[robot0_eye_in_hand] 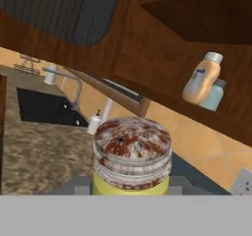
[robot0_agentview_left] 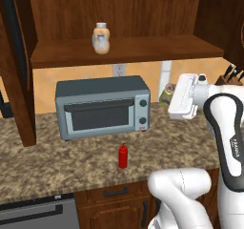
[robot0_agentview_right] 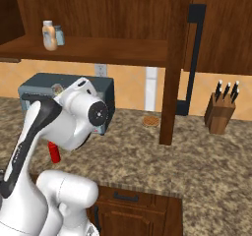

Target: Put the shaker and condiment bottle from the counter next to their counterparts in the cabinet.

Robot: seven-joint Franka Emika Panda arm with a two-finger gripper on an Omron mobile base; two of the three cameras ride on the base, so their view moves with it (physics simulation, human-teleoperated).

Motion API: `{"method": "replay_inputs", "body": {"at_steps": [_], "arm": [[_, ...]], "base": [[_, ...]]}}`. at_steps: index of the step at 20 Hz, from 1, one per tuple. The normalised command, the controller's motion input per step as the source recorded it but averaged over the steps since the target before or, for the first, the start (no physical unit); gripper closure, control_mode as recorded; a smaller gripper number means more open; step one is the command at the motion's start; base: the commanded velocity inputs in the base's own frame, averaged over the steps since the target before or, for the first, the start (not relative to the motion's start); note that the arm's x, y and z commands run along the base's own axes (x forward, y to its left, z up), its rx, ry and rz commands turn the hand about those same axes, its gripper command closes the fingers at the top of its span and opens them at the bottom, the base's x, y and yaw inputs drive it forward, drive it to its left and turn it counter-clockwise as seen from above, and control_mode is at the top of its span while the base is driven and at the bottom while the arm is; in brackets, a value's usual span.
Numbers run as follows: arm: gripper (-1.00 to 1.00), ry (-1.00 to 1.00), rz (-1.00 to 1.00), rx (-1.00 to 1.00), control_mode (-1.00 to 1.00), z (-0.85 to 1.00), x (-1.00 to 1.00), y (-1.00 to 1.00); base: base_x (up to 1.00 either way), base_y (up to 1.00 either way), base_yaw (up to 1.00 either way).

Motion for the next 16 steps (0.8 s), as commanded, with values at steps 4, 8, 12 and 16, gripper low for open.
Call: {"method": "replay_inputs", "body": {"at_steps": [4, 8, 12, 16], "arm": [[1.0, -0.09, 0.0, 0.0, -1.0, 1.0, 0.11, 0.0], [1.0, -0.07, 0.0, 0.0, -1.0, 0.9, 0.32, 0.02], [1.0, 0.0, 0.0, 0.01, -1.0, 0.64, 0.36, 0.0], [1.0, 0.0, 0.0, 0.0, -1.0, 0.05, 0.66, 0.0]], "base": [[0.0, 0.0, 0.0], [0.0, 0.0, 0.0], [0.0, 0.0, 0.0], [0.0, 0.0, 0.0]]}}
